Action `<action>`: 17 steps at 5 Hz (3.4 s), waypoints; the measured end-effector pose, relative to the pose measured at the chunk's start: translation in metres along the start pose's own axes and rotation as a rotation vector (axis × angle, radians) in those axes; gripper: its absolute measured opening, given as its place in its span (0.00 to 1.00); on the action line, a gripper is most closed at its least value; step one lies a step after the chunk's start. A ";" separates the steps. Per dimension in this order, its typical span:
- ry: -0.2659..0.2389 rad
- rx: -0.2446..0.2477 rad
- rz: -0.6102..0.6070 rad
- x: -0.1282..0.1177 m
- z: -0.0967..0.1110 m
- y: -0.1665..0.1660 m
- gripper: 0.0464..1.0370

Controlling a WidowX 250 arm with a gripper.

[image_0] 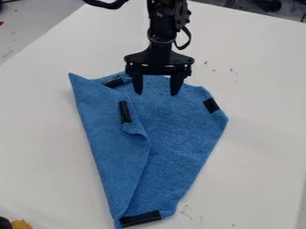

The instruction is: Fold the cloth from left to right

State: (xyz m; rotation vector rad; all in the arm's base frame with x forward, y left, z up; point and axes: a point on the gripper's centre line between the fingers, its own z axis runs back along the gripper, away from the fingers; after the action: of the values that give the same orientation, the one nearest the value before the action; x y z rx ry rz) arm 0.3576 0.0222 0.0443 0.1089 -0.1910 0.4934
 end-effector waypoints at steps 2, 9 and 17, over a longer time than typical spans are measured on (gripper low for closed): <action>0.026 0.008 -0.012 -0.005 -0.009 -0.015 0.96; 0.048 -0.123 -0.138 -0.012 -0.024 -0.117 0.66; -0.046 -0.118 0.353 -0.022 -0.004 0.041 0.01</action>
State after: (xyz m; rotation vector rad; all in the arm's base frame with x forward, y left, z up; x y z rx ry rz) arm 0.3196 0.0485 0.0385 -0.0308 -0.2860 0.8303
